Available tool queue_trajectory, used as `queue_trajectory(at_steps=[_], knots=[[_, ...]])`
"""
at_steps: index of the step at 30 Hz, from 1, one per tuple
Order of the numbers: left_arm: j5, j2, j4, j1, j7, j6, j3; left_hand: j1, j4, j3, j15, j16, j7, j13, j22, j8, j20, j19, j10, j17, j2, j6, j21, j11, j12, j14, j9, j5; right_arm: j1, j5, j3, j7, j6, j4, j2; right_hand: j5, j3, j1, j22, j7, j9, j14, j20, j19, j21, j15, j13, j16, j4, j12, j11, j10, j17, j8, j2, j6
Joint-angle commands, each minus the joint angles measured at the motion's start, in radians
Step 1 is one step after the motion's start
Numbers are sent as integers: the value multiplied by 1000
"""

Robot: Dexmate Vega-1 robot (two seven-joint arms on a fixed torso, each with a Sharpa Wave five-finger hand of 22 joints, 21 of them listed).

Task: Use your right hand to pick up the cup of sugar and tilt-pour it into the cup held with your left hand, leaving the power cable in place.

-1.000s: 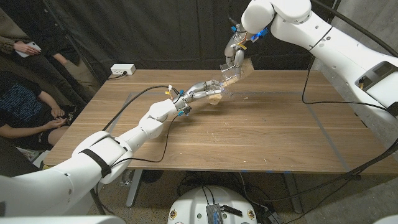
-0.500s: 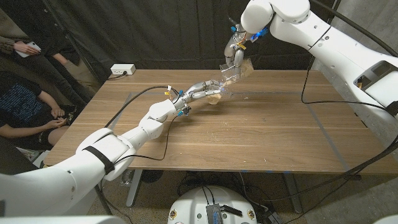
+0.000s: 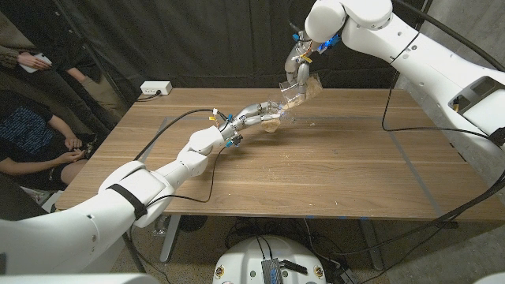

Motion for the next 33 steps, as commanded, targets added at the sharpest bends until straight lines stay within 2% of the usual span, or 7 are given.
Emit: queue_trajectory(at_steps=[1,11,33], knots=[[-1,-8,14,-3,0,-5,-1,11,-1,1,-131,1,-2,4,3,7,-52,7,9,2,3,4,5,-9,6,13,4,0,3,-4,-8,10,9,3,6,4,49,31,2,-37,4,9,-81,8,6,-144,2,7,41,1,-1,14,5,7,28,49],[1,-17,39,-14,0,-11,-1,11,-1,0,-132,1,-2,4,3,10,-52,8,10,3,1,7,7,-3,7,14,6,-1,3,-6,-10,3,14,12,7,3,50,34,3,-35,2,13,-80,8,7,-144,2,10,42,1,0,20,10,5,28,53],[2,-28,67,-25,0,-20,-3,14,-3,-1,-136,0,-5,2,3,14,-56,10,14,4,-4,10,11,-11,9,19,6,0,10,-2,-17,5,20,25,16,3,51,37,6,-36,2,17,-78,7,10,-144,3,15,42,-2,-2,26,21,3,27,58]])
